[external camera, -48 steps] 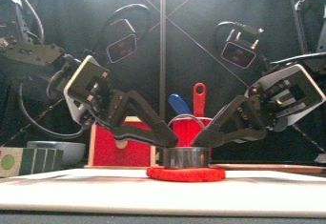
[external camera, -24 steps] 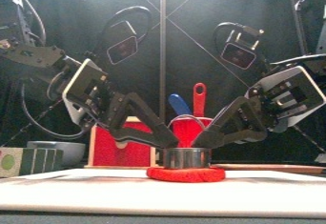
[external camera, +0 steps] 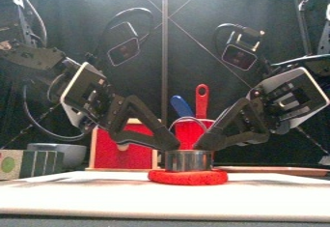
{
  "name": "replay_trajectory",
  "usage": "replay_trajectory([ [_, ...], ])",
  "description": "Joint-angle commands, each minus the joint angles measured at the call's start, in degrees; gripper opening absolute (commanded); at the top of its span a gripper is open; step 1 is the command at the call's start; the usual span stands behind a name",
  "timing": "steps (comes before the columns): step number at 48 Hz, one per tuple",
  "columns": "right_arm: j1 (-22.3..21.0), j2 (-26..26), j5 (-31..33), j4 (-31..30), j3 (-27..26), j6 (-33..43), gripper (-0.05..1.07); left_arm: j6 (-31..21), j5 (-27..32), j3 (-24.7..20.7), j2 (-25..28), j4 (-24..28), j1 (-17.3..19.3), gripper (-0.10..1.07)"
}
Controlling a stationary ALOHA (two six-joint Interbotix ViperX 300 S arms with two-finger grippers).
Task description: Press down on cookie cutter
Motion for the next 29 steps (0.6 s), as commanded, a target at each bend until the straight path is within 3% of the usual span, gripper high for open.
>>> replay_trajectory([
  [1,-0.7,1.3,2.4,0.0,-0.2,-0.3,0.41,-0.2,4.0,3.4,2.5,0.1,-0.6,0.44],
  [29,-1.0,0.4,5.2,-1.9,-1.0,-0.1,0.48,1.5,4.0,2.3,-1.3,1.9,-0.1,0.48],
])
